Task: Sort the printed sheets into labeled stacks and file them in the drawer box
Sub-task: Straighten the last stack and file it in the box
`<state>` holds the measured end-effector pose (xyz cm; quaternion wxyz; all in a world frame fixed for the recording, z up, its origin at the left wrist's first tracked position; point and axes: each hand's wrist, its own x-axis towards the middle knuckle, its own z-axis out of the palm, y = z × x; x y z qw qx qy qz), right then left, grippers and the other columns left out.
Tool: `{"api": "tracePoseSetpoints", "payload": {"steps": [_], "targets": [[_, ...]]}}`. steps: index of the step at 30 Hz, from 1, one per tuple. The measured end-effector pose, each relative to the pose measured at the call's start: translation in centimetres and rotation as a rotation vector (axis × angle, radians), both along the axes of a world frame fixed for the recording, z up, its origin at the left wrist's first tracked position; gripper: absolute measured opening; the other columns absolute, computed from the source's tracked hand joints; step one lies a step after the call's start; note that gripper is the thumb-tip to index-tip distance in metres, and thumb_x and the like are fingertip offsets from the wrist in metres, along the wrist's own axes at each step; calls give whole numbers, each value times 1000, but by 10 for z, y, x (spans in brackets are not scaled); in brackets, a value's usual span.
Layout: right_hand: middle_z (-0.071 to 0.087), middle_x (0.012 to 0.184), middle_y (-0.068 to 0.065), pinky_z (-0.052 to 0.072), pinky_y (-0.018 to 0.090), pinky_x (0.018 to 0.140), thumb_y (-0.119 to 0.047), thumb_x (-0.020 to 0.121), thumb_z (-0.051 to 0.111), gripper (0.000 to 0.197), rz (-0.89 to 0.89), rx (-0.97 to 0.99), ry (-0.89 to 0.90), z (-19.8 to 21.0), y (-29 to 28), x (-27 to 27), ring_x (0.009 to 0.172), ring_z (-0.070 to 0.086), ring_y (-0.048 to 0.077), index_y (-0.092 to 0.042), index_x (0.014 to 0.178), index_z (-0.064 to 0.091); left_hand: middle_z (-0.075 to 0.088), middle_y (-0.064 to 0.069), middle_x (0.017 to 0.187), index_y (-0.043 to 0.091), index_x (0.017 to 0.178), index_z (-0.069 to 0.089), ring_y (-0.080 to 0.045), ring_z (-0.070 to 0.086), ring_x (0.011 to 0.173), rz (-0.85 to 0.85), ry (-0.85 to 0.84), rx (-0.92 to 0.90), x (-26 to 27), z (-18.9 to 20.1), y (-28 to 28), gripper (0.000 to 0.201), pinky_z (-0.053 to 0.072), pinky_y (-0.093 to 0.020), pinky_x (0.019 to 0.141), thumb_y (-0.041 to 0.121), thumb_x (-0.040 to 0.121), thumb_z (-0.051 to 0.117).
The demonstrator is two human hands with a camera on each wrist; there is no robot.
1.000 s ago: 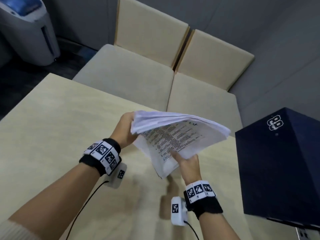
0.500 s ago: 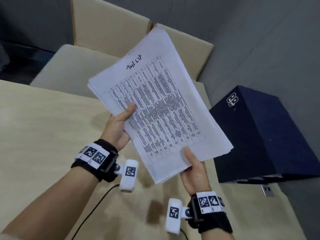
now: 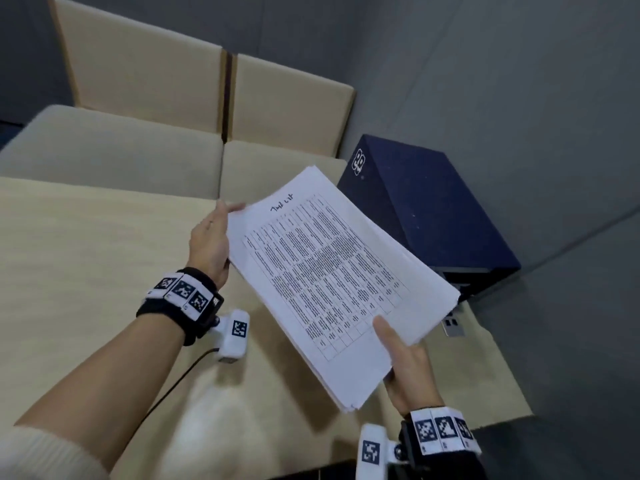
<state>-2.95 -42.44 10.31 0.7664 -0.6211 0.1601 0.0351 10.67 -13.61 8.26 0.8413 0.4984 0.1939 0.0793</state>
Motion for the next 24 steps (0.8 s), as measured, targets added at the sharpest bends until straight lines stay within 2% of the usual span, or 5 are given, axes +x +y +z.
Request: {"api": "tracePoseSetpoints", "payload": {"steps": [5,9,13,19,24], "targets": [[67,127,7,44,53,106,-38,75,81,68,-9,24,58,-15,-70,-25,119,63,26,-17,135,55,73,-8,95,10,105,71,-17,70,76,47,50,31,-35,-7,-66,41,57,-26,64,42,103,45],[72,116,6,52,44,97,-16,92,64,32,55,-28,133,-35,-105,-38,108,68,22,-12,124,62,69,-6,91,11,103,71,-19,63,75,120,187,88,-69,-31,-93,30,52,-26,61,31,103,49],[70,121,8,53,45,96,-10,94,62,39,80,-112,232,-65,-132,-50,112,67,25,-9,132,56,70,-9,107,16,94,73,-26,64,95,78,259,216,-97,-69,-112,17,51,-37,85,22,98,58],[70,120,15,51,47,97,-8,89,67,36,39,-53,343,-86,-174,-70,109,67,31,-3,124,61,68,-17,80,7,100,69,-27,62,67,-82,358,318,-109,-93,-153,21,50,-38,61,-3,83,64],[70,116,19,58,42,83,-5,88,65,37,7,2,389,-77,-215,-86,104,69,33,1,123,60,71,-15,91,8,87,67,-27,65,74,-290,628,524,-119,-123,-176,15,54,-35,66,2,74,73]]}}
